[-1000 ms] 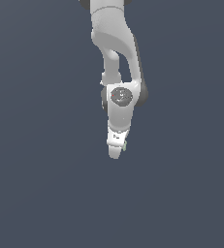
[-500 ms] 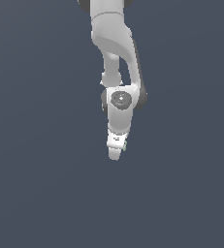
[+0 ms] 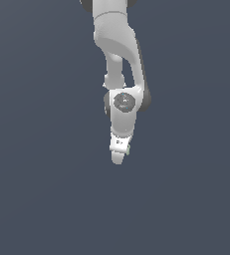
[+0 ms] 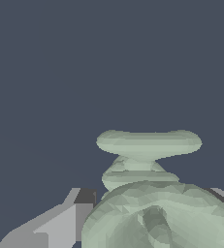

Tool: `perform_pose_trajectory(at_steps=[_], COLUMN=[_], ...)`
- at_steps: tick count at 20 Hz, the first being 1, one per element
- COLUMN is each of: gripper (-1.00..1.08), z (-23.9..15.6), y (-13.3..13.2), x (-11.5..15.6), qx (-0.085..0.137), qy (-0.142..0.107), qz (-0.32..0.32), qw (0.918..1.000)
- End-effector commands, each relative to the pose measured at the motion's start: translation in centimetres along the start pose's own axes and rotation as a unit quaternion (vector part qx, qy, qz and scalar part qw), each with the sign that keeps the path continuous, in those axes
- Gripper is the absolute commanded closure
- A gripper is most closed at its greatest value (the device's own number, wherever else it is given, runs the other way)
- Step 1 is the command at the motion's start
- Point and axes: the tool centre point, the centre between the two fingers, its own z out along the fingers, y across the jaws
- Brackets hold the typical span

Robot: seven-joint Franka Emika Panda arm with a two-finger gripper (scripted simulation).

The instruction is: Pick up the object and move it to a goal position.

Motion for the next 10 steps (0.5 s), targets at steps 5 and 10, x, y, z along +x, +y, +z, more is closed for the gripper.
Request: perform_pose_trajectory(at_steps=[5, 10], gripper=[1.08, 1.08], z=[-1.5, -3.8], y=[-0.8, -2.0], x=[-0.1, -0.4], qx=[0.0, 0.0], qy=[0.0, -0.001], qz=[0.0, 0.0], qw=[1.0, 1.0])
